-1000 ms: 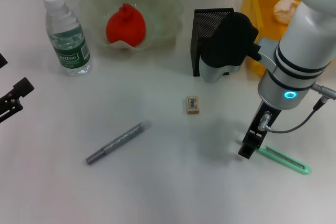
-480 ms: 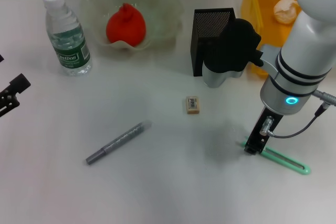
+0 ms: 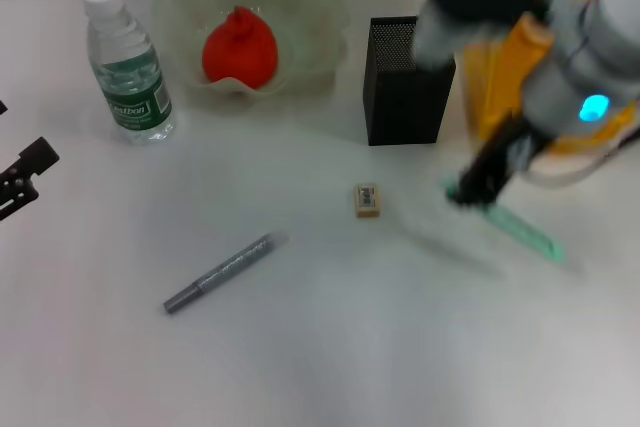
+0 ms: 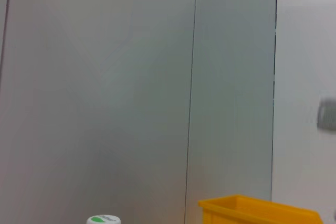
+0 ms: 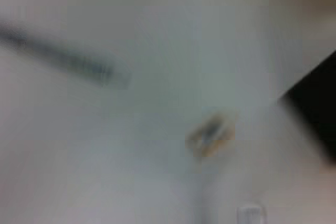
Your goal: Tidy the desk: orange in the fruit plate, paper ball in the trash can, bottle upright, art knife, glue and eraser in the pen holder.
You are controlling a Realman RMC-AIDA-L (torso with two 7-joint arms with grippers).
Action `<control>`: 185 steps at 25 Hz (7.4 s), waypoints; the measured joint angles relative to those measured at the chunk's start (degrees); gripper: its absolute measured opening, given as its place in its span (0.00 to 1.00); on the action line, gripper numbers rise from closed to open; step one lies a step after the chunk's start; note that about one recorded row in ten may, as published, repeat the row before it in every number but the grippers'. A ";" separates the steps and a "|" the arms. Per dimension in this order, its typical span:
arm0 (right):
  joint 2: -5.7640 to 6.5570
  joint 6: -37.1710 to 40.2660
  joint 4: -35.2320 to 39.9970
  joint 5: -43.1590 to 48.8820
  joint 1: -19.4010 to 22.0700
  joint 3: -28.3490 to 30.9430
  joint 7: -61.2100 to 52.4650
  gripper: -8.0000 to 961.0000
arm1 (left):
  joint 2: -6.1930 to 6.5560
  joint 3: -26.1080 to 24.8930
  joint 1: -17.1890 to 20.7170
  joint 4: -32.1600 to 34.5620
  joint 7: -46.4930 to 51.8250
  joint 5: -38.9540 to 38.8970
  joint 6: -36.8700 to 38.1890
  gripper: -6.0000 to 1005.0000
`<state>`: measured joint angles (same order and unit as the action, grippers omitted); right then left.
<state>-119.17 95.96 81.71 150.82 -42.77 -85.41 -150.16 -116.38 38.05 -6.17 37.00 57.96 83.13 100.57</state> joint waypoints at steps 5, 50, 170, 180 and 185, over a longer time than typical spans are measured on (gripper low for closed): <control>-0.01 -3.33 9.98 -0.51 1.18 9.10 4.36 0.19 | -0.07 0.00 -0.21 -0.51 -0.04 0.01 -0.03 0.80; 0.10 -32.35 -10.53 -30.73 8.31 16.12 36.69 0.40 | -0.61 0.45 -1.79 -0.61 0.58 0.10 -1.48 0.80; -0.04 -23.93 0.90 0.47 3.72 2.75 11.40 0.58 | -0.65 0.48 -2.92 -2.02 0.64 1.68 -0.89 0.80; -0.17 -15.05 5.25 -6.66 3.67 2.17 11.07 0.70 | -0.40 0.82 -2.79 -1.99 0.43 1.75 -0.64 0.80; -0.25 -12.26 5.21 -8.18 3.38 1.70 10.70 0.71 | -0.26 0.89 -2.81 -1.17 0.15 4.11 -0.14 0.80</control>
<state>-119.42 83.70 86.92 142.64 -39.39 -83.70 -139.46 -116.64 38.94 -8.98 35.83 58.11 87.25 100.43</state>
